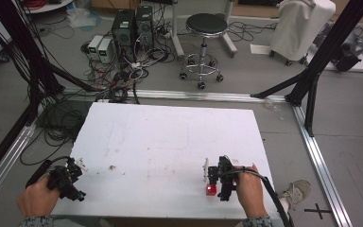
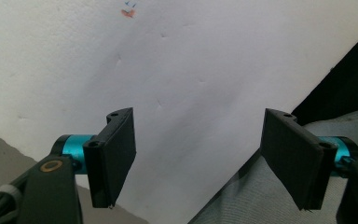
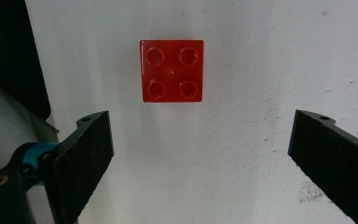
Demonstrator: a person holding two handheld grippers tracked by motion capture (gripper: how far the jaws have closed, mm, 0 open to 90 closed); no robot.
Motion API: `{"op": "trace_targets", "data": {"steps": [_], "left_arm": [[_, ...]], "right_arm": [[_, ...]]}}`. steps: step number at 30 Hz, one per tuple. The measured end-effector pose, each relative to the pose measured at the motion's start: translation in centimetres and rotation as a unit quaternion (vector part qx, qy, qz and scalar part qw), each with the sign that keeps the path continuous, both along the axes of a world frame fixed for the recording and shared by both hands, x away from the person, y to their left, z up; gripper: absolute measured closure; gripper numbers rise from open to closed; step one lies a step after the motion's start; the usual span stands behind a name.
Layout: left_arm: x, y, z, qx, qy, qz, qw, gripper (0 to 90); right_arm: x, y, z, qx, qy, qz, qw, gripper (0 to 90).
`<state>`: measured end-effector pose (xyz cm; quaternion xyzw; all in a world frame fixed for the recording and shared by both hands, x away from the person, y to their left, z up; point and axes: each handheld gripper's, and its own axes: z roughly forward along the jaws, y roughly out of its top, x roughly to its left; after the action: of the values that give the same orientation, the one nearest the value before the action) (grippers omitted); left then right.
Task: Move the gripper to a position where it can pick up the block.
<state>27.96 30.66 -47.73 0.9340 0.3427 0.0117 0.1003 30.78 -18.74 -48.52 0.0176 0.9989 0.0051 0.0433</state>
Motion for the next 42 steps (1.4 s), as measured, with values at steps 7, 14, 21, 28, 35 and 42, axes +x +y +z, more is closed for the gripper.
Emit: {"op": "trace_targets", "data": {"steps": [7,14,21,28,35,42], "left_arm": [[0.0,0.0,0.0,-0.001,-0.001,0.001,1.0000,26.9],[0.0,0.0,0.0,0.000,0.000,0.000,1.0000,26.9],[0.0,0.0,0.0,0.001,0.002,-0.002,1.0000,26.9],[0.0,0.0,-0.1,-0.003,0.002,0.004,1.0000,26.9],[0.0,-0.1,-0.1,-0.002,0.002,0.004,1.0000,26.8],[0.0,0.0,-0.1,-0.002,0.002,0.000,1.0000,26.8]], "right_arm": [[-0.1,0.5,-0.5,-0.002,0.003,0.003,1.0000,5.9],[-0.2,1.1,-1.1,-0.006,0.007,0.008,0.9999,5.9],[-0.2,1.7,-1.8,-0.015,0.011,0.011,0.9998,5.9],[-0.2,2.4,-2.7,-0.018,0.020,0.012,0.9996,5.9],[-0.2,2.6,-2.9,-0.019,0.023,0.014,0.9995,5.9],[-0.2,2.6,-3.0,-0.022,0.022,0.017,0.9994,5.9]]}}
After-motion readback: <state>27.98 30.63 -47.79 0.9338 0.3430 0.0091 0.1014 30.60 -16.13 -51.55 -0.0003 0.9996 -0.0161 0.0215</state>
